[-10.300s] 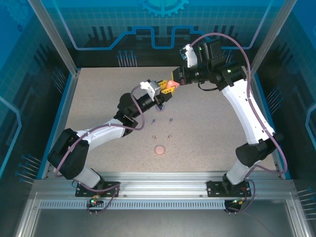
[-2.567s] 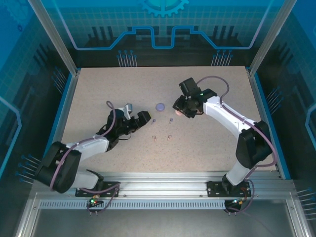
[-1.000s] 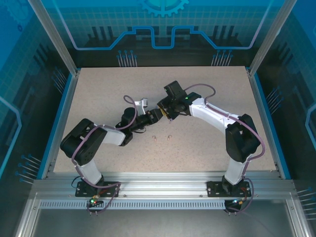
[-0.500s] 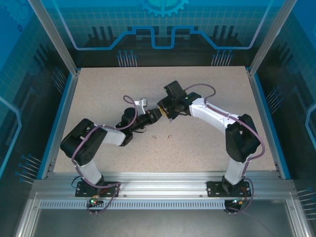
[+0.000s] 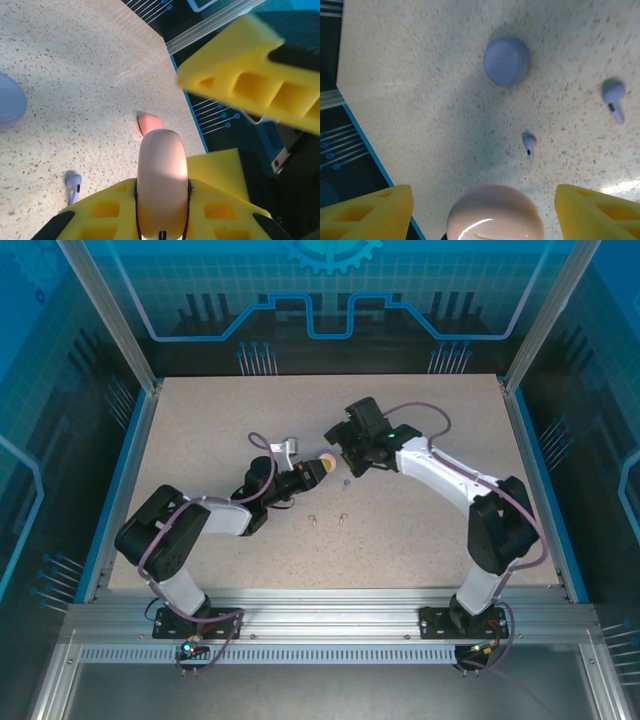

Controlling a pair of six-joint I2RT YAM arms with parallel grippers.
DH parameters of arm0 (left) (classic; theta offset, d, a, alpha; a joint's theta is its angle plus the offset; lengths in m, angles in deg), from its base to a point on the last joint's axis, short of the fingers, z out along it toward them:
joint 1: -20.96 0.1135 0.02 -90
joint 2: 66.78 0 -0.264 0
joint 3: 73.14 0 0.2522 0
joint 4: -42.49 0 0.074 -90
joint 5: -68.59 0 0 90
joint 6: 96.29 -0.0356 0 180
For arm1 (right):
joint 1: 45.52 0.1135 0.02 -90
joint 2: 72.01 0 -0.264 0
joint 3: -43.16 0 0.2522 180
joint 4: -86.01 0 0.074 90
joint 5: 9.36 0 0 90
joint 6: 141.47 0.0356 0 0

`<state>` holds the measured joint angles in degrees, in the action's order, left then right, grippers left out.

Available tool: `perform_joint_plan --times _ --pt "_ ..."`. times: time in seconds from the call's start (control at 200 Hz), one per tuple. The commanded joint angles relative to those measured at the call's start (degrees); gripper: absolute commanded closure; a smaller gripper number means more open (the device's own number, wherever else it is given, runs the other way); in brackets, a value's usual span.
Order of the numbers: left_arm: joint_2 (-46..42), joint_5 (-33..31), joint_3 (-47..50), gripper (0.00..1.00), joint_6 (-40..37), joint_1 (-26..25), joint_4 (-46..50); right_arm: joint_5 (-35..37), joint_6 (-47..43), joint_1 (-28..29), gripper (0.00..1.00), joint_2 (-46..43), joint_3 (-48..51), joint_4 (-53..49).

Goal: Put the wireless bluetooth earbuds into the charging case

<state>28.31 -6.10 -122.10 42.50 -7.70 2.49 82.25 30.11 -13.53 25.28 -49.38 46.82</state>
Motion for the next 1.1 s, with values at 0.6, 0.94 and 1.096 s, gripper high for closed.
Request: perform_joint_plan --times 0.6,0.94,1.096 --pt "-11.25 31.26 -12.97 1.0 -17.04 6.44 32.59 -33.76 -52.81 -12.04 0.23 -21.93 28.07 27.89" --pt "-8.88 34.24 -16.64 1.0 -17.77 6.35 34.79 -36.47 -52.85 -10.28 0.26 -20.65 29.76 31.01" --pt "-8.18 34.36 -17.24 1.0 -17.45 6.35 34.38 -36.23 -52.49 -9.19 0.27 -19.32 28.71 31.49"
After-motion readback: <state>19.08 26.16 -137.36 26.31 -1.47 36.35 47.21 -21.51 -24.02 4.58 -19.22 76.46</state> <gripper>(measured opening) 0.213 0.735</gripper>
